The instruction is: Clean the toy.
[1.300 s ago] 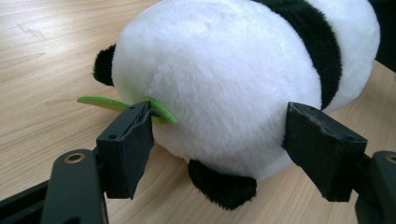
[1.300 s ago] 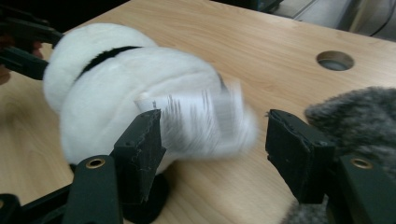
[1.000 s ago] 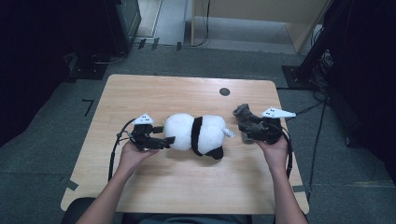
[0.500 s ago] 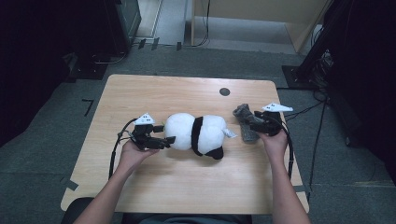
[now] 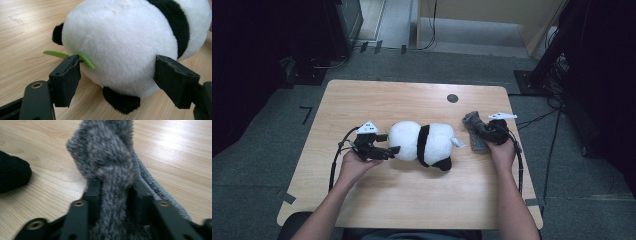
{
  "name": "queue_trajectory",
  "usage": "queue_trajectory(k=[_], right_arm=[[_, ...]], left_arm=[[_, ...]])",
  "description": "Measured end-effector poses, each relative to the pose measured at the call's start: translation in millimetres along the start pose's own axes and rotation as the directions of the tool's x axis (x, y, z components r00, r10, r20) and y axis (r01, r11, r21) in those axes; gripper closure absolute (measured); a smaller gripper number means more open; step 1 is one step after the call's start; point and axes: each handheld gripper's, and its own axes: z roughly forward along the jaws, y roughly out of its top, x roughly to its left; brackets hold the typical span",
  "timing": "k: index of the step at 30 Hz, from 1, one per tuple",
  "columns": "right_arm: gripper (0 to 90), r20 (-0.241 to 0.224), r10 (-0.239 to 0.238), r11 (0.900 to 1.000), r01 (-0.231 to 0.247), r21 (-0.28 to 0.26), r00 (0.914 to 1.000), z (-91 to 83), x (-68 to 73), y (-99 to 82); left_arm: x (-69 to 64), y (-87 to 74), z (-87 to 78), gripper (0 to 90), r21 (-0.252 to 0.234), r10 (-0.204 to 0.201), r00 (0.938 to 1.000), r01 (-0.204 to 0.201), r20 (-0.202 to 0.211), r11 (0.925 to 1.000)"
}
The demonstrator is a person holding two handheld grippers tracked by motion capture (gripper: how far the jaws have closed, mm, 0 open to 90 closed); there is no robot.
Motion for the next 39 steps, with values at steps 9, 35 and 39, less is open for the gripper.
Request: queue_trajectory(k=[9, 35, 39], right_arm=[[79.1, -0.035, 0.062, 0.9969, -0.064, -0.045, 0.9975, -19.2, -1.1, 12.8], [78.5, -0.178, -0.127, 0.9845, 0.103, -0.142, 0.9758, -57.3, 80.9, 70.3], [78.2, -0.203, -0.152, 0.9801, 0.121, -0.157, 0.9673, -61.9, 94.4, 82.3]], left_arm=[[-0.1, 1.8, -1.6, 22.9, 0.007, -0.015, 0.9999, 0.015, 0.001, 0.9999], [1.8, 13.0, 19.7, 2.6, 0.067, -0.047, 0.9989, 0.046, 0.004, 0.9967], [1.2, 7.8, 18.2, 14.4, 0.055, -0.037, 0.9992, 0.036, 0.016, 0.9978]])
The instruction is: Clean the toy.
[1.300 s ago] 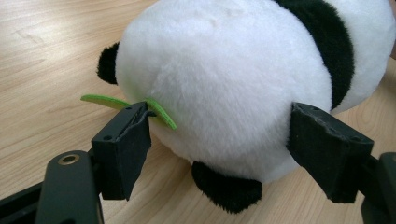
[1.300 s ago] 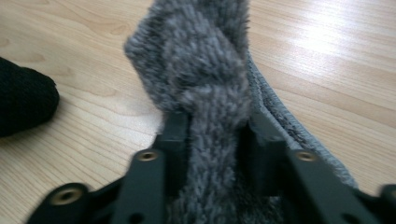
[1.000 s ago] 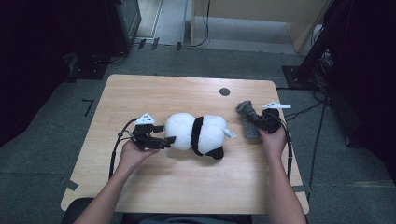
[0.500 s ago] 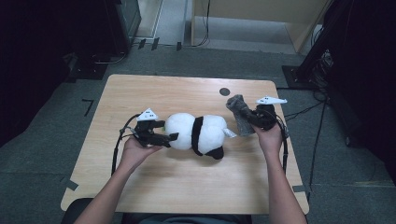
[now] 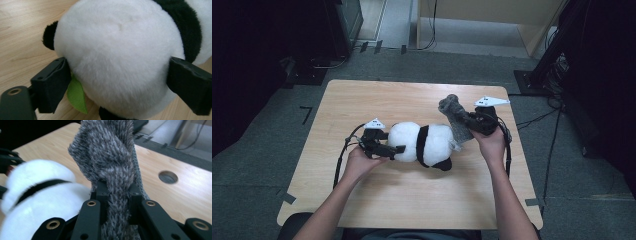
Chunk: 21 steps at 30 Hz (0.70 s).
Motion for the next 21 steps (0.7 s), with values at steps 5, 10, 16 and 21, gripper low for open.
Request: queue_trajectory(k=[5, 10, 16, 21], right_arm=[[78.1, -0.064, -0.019, 0.9998, 0.019, -0.003, 0.9977, 6.6, 16.1, 20.6], [78.7, -0.103, -0.062, 0.9969, 0.067, 0.042, 0.9928, 20.9, 35.1, 41.8], [78.6, -0.146, -0.092, 0.9915, 0.104, 0.078, 0.9851, 41.3, 56.0, 59.8], [78.6, -0.171, -0.115, 0.9837, 0.136, 0.117, 0.9786, 62.4, 73.0, 69.4]], left_arm=[[-5.5, -1.8, -1.3, 29.4, 0.001, 0.005, 0.9997, -0.005, -0.025, 1.0000], [-9.8, -1.9, -1.7, 37.0, 0.001, 0.002, 0.9991, -0.001, -0.043, 1.0000], [-13.8, -1.6, -2.6, 41.4, -0.004, 0.000, 0.9980, 0.000, -0.063, 1.0000], [-15.1, -2.7, -3.3, 41.5, -0.007, -0.002, 0.9974, 0.001, -0.071, 1.0000]])
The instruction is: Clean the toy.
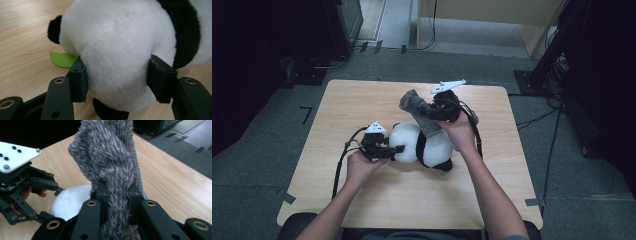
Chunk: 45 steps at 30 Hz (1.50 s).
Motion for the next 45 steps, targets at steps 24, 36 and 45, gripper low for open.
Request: queue_trajectory(k=[24, 36, 45], right_arm=[[76.0, -0.086, 0.005, 0.9873, 0.009, 0.158, 0.9963, 74.3, 14.5, 2.1], [77.1, -0.093, -0.004, 0.9826, 0.021, 0.185, 0.9957, 74.6, 7.4, -2.2], [77.8, -0.069, 0.026, 0.9795, -0.012, 0.201, 0.9973, 67.3, -8.1, -7.6]], left_arm=[[-3.7, -2.3, 0.2, 42.3, -0.018, 0.017, 0.9997, -0.017, -0.020, 0.9997], [-3.7, -1.3, 0.5, 45.3, -0.009, 0.004, 0.9999, -0.005, -0.015, 0.9999], [-3.5, -1.0, 0.8, 45.5, -0.012, -0.002, 0.9998, 0.002, -0.017, 0.9999]])
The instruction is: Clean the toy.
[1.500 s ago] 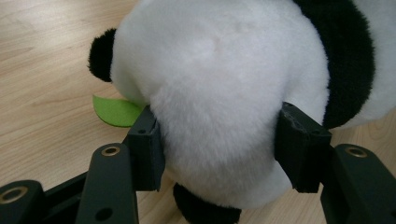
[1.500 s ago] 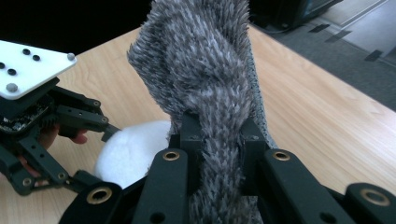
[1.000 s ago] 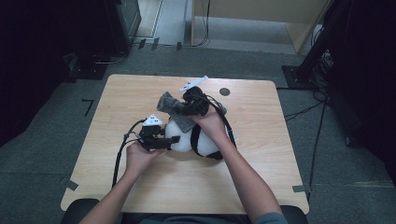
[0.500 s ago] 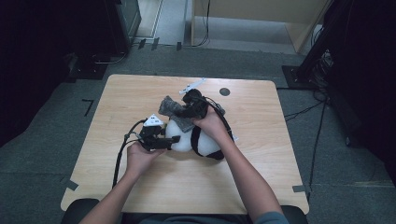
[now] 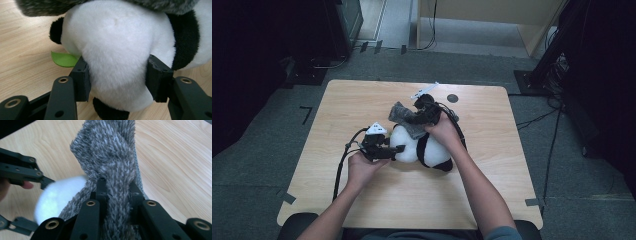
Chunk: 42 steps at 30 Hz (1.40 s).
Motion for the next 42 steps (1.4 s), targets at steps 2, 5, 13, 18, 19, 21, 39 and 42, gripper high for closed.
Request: queue_trajectory(k=[2, 5, 13, 18, 19, 21, 39, 42], right_arm=[[78.1, 0.011, 0.011, 0.9999, -0.011, 0.006, 0.9999, -3.3, -5.3, -3.0], [78.2, 0.026, 0.030, 0.9994, -0.030, 0.018, 0.9992, -8.4, -13.4, -8.9], [78.1, 0.044, 0.071, 0.9973, -0.072, 0.016, 0.9965, -20.7, -30.0, -22.6], [78.5, 0.075, 0.080, 0.9963, -0.078, -0.038, 0.9939, -30.0, -38.3, -34.6], [78.5, 0.074, 0.090, 0.9951, -0.087, -0.046, 0.9932, -31.1, -40.4, -37.5], [78.4, 0.070, 0.110, 0.9931, -0.106, -0.049, 0.9915, -33.9, -45.4, -41.7], [78.4, 0.134, 0.187, 0.9820, -0.181, -0.052, 0.9732, -67.6, -71.4, -82.2], [78.4, 0.142, 0.203, 0.9786, -0.196, -0.064, 0.9689, -74.4, -73.6, -87.2]], left_arm=[[0.2, 0.0, 0.1, 45.5, 0.000, -0.001, 1.0000, 0.001, -0.001, 1.0000], [0.3, -0.1, 0.3, 45.6, -0.001, -0.003, 1.0000, 0.003, -0.002, 1.0000], [0.3, 0.0, 0.3, 45.7, 0.000, -0.003, 1.0000, 0.003, -0.003, 1.0000], [0.3, 0.1, 0.6, 45.8, -0.003, -0.007, 1.0000, 0.007, -0.002, 1.0000], [0.3, 0.1, 0.5, 45.8, -0.002, -0.005, 1.0000, 0.005, -0.002, 1.0000], [0.2, 0.1, 0.5, 45.8, -0.002, -0.005, 1.0000, 0.005, -0.002, 1.0000], [2.1, -0.6, 0.7, 45.5, -0.004, -0.011, 0.9999, 0.011, 0.003, 0.9999], [2.8, -0.7, 0.8, 45.1, -0.003, -0.013, 0.9999, 0.013, 0.006, 0.9999]])
